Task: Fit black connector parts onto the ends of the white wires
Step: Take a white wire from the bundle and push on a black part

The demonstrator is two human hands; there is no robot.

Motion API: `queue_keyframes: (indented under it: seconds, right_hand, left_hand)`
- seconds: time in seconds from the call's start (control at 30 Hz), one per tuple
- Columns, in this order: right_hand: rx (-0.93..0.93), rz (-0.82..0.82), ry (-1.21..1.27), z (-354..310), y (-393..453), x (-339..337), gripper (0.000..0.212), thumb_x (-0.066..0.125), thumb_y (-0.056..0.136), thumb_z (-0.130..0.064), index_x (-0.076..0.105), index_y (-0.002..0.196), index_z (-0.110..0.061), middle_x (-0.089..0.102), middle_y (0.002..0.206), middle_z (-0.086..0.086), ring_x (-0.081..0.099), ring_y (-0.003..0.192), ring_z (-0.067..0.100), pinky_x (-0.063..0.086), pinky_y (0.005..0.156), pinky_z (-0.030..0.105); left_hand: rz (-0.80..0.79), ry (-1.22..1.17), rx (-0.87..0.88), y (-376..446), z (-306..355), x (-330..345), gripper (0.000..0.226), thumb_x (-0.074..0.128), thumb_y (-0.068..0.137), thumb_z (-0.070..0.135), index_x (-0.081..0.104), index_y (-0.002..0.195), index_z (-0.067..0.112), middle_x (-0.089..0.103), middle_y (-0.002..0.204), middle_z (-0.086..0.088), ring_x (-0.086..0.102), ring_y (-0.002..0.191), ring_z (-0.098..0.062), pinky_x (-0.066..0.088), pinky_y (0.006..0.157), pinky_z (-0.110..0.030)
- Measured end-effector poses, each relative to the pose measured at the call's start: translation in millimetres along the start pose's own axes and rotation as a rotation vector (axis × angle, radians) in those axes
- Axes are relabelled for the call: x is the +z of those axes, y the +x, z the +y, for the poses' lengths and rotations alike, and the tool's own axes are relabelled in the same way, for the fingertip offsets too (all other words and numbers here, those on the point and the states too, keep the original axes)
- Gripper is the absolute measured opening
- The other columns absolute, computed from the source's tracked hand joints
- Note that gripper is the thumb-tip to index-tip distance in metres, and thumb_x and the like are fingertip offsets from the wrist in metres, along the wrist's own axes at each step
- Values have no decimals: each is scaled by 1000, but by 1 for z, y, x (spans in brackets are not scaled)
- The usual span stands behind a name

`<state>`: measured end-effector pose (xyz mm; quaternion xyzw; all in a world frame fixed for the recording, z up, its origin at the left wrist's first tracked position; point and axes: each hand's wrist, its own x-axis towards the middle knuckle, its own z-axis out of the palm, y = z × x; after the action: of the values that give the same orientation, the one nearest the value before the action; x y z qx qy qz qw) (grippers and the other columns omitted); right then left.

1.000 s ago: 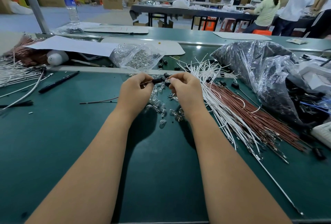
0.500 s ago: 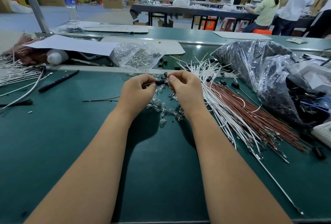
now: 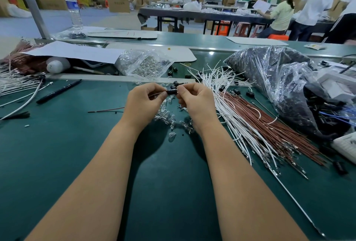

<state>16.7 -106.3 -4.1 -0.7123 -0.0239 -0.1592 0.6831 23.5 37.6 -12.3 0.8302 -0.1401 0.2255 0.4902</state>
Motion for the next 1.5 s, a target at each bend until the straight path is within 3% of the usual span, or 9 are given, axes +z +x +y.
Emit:
queue_keyframes:
  seconds: [0.1, 0.3, 0.57, 0.83, 0.97, 1.13, 1.23, 1.33, 1.5]
  right_hand:
    - [10, 2, -9, 1, -1, 2, 19, 63, 92, -8, 61, 74, -16, 60, 61, -2, 54, 51, 2, 48, 56, 20]
    - [-6, -12, -13, 0, -3, 1, 20, 61, 92, -5, 59, 75, -13, 61, 65, 2, 55, 55, 5, 50, 60, 21]
    - [-23, -22, -28, -1, -4, 4, 20, 59, 94, -4, 57, 75, -11, 59, 65, 5, 53, 58, 11, 48, 59, 24]
    - [-32, -17, 16, -3, -4, 3, 12, 57, 96, -12, 62, 88, -5, 64, 72, 4, 59, 59, 4, 49, 60, 18]
    - [-65, -27, 38, -8, -4, 6, 3, 64, 91, -10, 62, 91, -12, 66, 79, 2, 62, 66, 5, 54, 68, 22]
    - [-140, 77, 8, -10, -5, 6, 11, 67, 88, -6, 60, 84, -14, 67, 85, 13, 65, 83, 31, 56, 80, 44]
    - [-170, 162, 19, -10, -5, 3, 17, 67, 88, -7, 59, 78, -18, 66, 83, 10, 65, 79, 23, 57, 73, 34]
    - [-199, 210, 29, -11, -4, 1, 19, 67, 87, -7, 59, 76, -19, 66, 80, 2, 63, 72, 9, 52, 65, 18]
    - [-161, 233, 79, -10, -2, 0, 18, 64, 89, -6, 62, 83, -23, 68, 87, 7, 67, 84, 24, 57, 75, 30]
  left_hand:
    - [-16, -16, -51, 0, 0, 1, 6, 67, 87, 12, 71, 85, 16, 66, 68, -1, 52, 57, -7, 41, 58, -20]
    - [-26, -64, -89, 0, 3, 4, 9, 66, 88, 8, 71, 81, 11, 58, 58, 8, 45, 44, 3, 32, 48, -8]
    - [-19, -117, -116, -1, 3, 5, 8, 66, 88, 7, 72, 83, 7, 63, 65, -4, 44, 49, -1, 36, 51, -11]
    - [22, -119, -77, 5, 6, 6, 7, 66, 88, 8, 72, 85, 11, 65, 65, 5, 53, 54, 3, 43, 59, -11]
    - [78, -38, 46, 4, 10, 1, 8, 67, 88, 11, 74, 92, 11, 71, 78, 2, 66, 74, -9, 53, 73, -24]
    - [95, 241, 239, 6, 12, -7, 22, 56, 93, 5, 72, 107, 10, 67, 85, 1, 57, 75, -12, 45, 68, -18]
    - [133, 378, 224, 6, 9, -14, 23, 50, 98, 10, 69, 110, 10, 68, 91, -3, 56, 79, -19, 42, 66, -29]
    - [146, 439, 145, 5, 5, -19, 22, 48, 100, 21, 69, 103, 14, 68, 90, -1, 58, 79, -19, 43, 63, -30]
    - [146, 441, 99, 1, 6, -19, 22, 47, 101, 25, 67, 104, 18, 67, 86, 2, 58, 77, -19, 40, 58, -28]
